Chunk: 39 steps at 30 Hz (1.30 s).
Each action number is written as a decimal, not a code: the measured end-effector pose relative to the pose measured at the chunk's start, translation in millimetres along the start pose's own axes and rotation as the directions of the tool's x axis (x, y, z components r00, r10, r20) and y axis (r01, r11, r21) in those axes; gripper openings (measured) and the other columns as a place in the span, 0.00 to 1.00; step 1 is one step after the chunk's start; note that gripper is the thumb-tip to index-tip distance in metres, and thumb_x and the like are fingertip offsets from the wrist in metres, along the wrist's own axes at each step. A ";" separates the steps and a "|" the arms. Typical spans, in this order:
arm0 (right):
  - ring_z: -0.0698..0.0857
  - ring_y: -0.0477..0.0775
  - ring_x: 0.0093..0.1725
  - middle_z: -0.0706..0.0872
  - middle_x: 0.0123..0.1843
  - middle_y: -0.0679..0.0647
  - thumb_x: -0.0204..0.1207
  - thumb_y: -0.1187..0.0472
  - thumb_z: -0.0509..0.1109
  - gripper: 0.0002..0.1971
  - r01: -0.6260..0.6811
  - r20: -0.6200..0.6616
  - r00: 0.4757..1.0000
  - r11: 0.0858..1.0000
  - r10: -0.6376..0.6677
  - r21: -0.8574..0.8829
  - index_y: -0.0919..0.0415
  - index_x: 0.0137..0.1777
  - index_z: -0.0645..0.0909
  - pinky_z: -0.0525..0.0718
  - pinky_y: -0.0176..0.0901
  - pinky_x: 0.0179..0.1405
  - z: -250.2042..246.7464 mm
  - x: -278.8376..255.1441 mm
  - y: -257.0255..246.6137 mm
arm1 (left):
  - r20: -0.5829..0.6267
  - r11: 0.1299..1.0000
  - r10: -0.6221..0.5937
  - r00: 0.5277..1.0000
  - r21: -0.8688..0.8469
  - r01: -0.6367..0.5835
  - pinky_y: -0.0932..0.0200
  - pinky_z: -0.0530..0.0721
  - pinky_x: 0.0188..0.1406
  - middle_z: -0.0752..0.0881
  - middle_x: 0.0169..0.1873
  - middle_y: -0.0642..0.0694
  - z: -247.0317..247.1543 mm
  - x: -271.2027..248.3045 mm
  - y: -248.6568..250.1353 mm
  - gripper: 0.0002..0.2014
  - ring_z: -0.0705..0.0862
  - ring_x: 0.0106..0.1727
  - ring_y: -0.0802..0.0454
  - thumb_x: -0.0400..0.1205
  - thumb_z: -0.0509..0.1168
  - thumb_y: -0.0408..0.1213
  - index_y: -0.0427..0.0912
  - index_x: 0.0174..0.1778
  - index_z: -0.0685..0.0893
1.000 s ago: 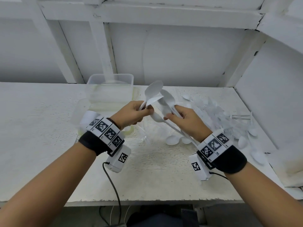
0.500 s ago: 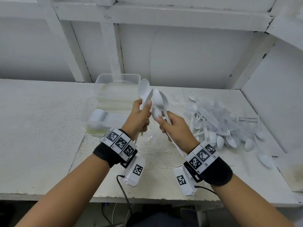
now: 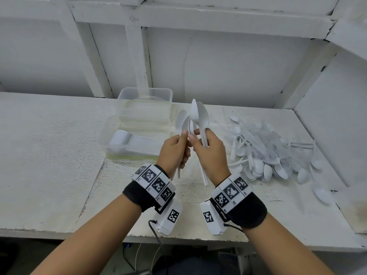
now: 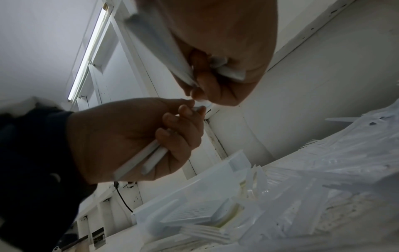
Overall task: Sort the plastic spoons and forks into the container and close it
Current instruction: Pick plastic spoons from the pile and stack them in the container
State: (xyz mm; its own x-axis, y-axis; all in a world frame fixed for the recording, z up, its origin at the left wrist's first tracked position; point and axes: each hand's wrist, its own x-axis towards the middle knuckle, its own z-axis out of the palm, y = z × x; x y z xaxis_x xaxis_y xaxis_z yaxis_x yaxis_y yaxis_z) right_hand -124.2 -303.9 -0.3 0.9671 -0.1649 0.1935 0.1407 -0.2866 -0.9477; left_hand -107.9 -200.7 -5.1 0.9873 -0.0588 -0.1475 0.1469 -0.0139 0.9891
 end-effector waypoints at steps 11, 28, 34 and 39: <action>0.82 0.45 0.36 0.85 0.40 0.56 0.82 0.62 0.60 0.09 -0.064 0.005 0.998 0.996 0.064 -0.056 0.64 0.50 0.82 0.78 0.24 0.32 7.0 0.9 5.3 | 0.073 0.996 -0.007 0.997 0.089 0.000 0.67 0.80 0.27 0.81 0.39 0.47 5.5 -2.0 -1.0 0.15 0.80 0.35 0.57 0.88 0.49 0.41 0.37 0.54 0.78; 0.85 0.52 0.44 0.85 0.41 0.50 0.81 0.59 0.63 0.07 -0.017 0.067 0.997 0.963 0.036 -0.270 0.60 0.52 0.81 0.85 0.47 0.47 -0.8 8.6 4.8 | 0.230 0.947 -0.217 0.949 -0.185 0.262 0.54 0.87 0.38 0.80 0.36 0.42 0.4 -4.8 3.1 0.11 0.84 0.29 0.51 0.87 0.54 0.37 0.33 0.53 0.79; 0.83 0.57 0.52 0.82 0.53 0.60 0.81 0.61 0.62 0.12 -0.025 0.087 0.995 0.953 0.054 -0.303 0.67 0.53 0.85 0.80 0.47 0.56 0.0 12.8 3.1 | 0.248 0.939 -0.222 0.943 -0.206 0.275 0.58 0.86 0.34 0.80 0.35 0.43 -0.8 -3.8 1.3 0.09 0.83 0.30 0.52 0.87 0.55 0.34 0.34 0.49 0.78; 0.85 0.51 0.47 0.85 0.51 0.55 0.80 0.63 0.62 0.10 -0.079 0.109 0.989 0.975 0.103 -0.206 0.59 0.54 0.85 0.85 0.45 0.53 -2.6 14.3 6.9 | 0.273 0.934 -0.202 0.941 -0.236 0.269 0.58 0.89 0.37 0.82 0.36 0.41 -4.5 -2.5 -1.1 0.10 0.86 0.30 0.54 0.87 0.54 0.33 0.31 0.57 0.76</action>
State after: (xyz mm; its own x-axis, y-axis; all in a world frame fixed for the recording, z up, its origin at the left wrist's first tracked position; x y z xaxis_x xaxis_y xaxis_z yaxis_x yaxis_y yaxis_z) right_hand -109.9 -310.7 -3.4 0.9937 -0.0900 0.0663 0.0174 -0.4612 -0.8871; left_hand -110.2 -196.0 -5.7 0.8826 -0.3252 -0.3394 0.4167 0.2070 0.8852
